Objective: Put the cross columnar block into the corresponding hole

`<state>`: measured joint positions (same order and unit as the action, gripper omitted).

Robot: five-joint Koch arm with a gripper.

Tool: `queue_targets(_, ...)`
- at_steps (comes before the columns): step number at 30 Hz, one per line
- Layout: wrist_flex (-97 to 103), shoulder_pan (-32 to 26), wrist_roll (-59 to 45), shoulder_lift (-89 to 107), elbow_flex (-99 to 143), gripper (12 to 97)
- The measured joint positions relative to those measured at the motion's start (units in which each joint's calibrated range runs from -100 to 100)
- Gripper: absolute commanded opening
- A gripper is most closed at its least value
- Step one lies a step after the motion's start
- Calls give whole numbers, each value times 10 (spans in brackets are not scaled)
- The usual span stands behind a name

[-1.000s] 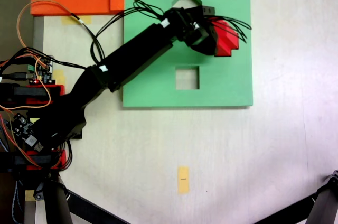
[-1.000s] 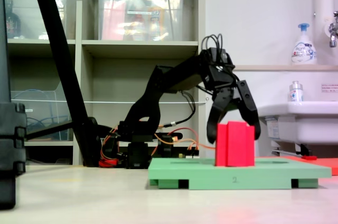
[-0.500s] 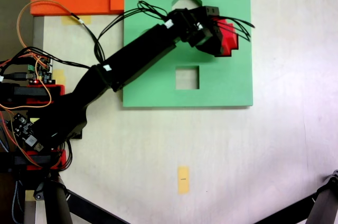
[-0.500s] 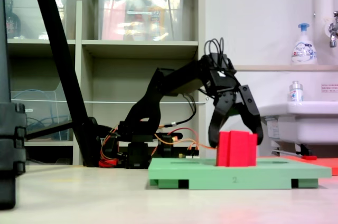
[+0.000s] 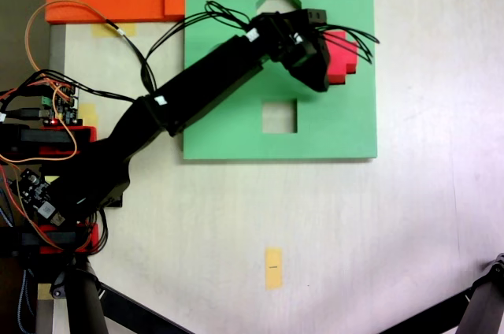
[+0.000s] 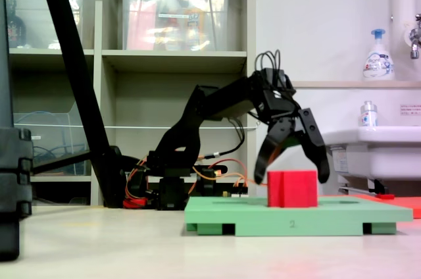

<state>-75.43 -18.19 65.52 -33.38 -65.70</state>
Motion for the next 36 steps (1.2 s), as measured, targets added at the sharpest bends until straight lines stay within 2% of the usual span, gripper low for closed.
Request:
queue_targets(5, 0, 0, 3, 68, 0, 893)
queue_targets(9, -22, 6, -38, 211, 0, 774)
queue_targets(10, -28, 8, -58, 256, 0, 768)
queue_targets(12, -40, 11, -106, 352, 0, 766)
queue_targets(15, -40, 21, -232, 494, 0, 615)
queue_targets(19, -39, 44, -448, 647, -1, 579)
queue_targets(25, -19, 109, -527, 736, 24, 547)
queue_targets(28, 57, 151, -539, 881, 337, 509)
queue_targets(31, 302, 174, -544, 1074, 767, 481)
queue_targets(36, 639, 182, -581, 1285, 1135, 481)
